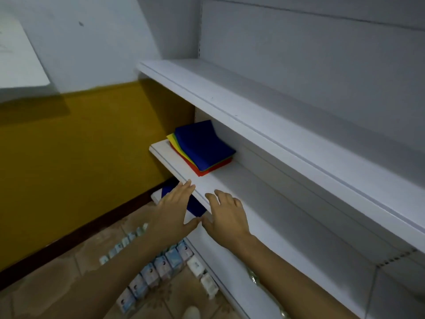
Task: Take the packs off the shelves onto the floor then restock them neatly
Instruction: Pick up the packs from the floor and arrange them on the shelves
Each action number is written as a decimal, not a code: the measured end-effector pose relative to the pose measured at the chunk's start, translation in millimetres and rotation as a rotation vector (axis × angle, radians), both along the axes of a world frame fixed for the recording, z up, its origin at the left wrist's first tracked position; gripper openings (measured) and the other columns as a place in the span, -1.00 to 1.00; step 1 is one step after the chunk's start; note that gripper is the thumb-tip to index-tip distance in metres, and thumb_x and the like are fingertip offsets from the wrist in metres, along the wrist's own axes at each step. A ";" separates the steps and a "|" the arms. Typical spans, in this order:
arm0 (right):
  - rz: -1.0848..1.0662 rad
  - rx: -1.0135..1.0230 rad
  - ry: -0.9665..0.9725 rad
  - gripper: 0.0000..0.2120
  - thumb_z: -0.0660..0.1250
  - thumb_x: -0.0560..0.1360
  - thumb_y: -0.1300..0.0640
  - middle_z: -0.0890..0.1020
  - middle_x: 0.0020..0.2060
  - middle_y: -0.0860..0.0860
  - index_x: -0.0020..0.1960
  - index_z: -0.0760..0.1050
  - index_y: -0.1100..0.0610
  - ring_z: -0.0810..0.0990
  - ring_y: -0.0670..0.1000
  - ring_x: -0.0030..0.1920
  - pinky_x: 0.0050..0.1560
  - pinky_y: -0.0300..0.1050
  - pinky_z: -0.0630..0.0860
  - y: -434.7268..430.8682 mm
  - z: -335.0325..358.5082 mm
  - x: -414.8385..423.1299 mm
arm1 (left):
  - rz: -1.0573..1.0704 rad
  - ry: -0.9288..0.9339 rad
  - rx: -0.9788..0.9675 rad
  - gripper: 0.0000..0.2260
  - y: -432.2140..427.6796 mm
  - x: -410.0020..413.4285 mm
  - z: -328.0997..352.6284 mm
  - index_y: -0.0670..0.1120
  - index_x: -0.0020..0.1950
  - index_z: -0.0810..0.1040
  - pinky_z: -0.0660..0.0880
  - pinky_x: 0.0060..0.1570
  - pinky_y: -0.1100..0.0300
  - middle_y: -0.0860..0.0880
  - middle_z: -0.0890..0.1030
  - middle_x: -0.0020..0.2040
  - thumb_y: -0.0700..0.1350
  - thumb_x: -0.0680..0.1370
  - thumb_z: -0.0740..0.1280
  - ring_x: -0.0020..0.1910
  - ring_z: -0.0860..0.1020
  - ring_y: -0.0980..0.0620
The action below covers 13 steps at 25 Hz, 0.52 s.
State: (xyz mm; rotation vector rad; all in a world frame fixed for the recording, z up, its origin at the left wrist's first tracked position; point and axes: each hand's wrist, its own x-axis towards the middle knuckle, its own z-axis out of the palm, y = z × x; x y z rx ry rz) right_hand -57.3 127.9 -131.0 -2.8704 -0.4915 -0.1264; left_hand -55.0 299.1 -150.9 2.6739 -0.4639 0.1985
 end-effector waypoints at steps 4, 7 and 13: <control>0.019 -0.037 0.167 -0.44 0.16 0.57 -0.13 0.31 0.42 0.10 0.49 0.18 0.07 0.30 0.11 0.38 0.35 -0.01 0.22 18.6 -55.2 62.8 | 0.082 0.159 0.018 -0.24 40.4 38.9 -44.8 -0.19 0.48 0.31 0.34 0.36 -0.15 -0.16 0.30 0.49 0.31 0.44 0.11 0.47 0.28 -0.15; 0.036 -0.072 0.315 -0.43 0.14 0.58 -0.14 0.31 0.43 0.08 0.50 0.16 0.08 0.30 0.09 0.38 0.36 -0.02 0.24 37.9 -105.7 96.1 | 0.232 0.285 -0.011 -0.27 81.5 45.7 -84.9 -0.13 0.54 0.15 0.16 0.46 -0.13 -0.13 0.16 0.55 0.26 0.51 0.21 0.53 0.14 -0.12; 0.034 -0.185 0.579 -0.49 0.22 0.55 -0.10 0.45 0.31 0.07 0.42 0.29 0.11 0.45 0.08 0.25 0.17 -0.07 0.39 39.8 -197.9 102.9 | 0.382 0.597 -0.029 -0.30 114.5 27.2 -170.5 -0.12 0.57 0.07 0.08 0.49 -0.04 -0.09 0.07 0.57 0.09 0.56 0.32 0.56 0.05 -0.10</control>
